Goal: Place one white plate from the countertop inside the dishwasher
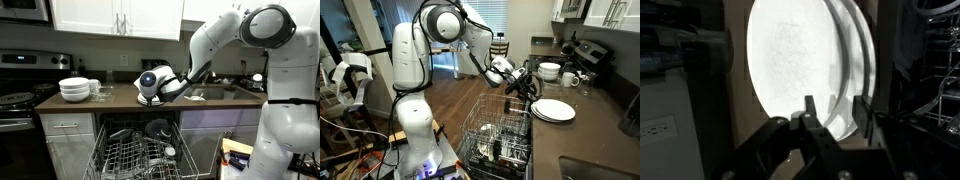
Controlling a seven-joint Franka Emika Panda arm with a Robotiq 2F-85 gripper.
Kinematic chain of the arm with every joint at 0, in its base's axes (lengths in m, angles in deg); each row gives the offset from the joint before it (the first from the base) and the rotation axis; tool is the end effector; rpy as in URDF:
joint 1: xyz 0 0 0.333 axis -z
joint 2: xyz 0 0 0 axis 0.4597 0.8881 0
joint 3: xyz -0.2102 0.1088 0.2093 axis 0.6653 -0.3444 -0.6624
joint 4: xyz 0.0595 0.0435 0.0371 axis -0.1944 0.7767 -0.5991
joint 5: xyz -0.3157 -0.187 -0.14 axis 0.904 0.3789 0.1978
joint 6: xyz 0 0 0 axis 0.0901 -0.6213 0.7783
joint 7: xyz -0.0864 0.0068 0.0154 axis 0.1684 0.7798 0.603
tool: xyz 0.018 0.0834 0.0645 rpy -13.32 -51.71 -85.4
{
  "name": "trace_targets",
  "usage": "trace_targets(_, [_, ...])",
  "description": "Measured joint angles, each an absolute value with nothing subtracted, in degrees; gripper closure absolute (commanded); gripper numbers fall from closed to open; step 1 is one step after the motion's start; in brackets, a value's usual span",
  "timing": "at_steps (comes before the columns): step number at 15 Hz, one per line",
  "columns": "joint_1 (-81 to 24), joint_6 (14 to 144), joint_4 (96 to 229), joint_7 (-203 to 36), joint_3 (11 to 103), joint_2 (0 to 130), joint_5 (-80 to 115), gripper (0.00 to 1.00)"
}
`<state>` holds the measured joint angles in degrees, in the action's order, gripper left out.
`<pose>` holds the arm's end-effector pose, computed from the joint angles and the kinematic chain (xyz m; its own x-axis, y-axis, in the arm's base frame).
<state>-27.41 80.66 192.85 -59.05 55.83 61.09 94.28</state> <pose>0.5727 -0.0370 0.3092 0.8688 0.4945 -0.0251 0.3118 -0.5072 0.8035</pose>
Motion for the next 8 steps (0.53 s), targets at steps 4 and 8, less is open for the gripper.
trace_targets(4, [-27.40, 79.03, 192.84, -59.03, 55.97, 61.09, 94.00, 0.57])
trace_targets(8, [-27.41, 77.32, 192.84, -59.03, 55.98, 61.09, 93.26, 0.52])
